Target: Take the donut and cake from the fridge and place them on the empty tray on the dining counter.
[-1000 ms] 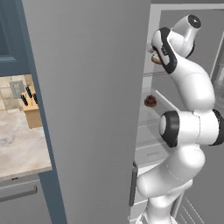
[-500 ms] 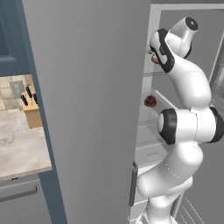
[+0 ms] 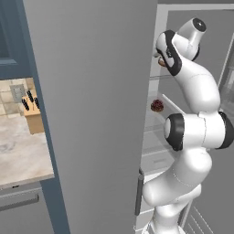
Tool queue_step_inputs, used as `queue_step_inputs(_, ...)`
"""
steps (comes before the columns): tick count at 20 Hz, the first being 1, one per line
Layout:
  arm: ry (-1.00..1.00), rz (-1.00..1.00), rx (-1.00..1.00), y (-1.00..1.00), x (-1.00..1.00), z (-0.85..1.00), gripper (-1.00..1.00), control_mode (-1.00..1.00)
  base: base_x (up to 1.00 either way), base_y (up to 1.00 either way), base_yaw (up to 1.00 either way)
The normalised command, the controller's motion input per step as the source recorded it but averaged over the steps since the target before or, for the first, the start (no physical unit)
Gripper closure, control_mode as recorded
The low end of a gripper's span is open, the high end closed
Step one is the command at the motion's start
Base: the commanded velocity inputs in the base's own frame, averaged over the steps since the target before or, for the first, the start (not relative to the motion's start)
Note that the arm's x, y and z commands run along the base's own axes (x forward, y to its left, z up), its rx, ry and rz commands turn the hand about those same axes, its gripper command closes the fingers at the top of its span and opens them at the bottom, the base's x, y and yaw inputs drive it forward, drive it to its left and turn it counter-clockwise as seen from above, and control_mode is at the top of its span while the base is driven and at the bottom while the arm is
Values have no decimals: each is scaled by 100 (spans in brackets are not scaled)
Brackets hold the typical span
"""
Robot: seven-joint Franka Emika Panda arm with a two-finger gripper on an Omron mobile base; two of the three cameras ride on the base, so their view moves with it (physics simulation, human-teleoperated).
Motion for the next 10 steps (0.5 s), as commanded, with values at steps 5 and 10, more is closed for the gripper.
queue_step_inputs(5,0,0,4,0,-2,-13,-100,-100,0,0,0)
queue_step_inputs(10,1,0,2,0,0,-18,-100,-100,0,0,0)
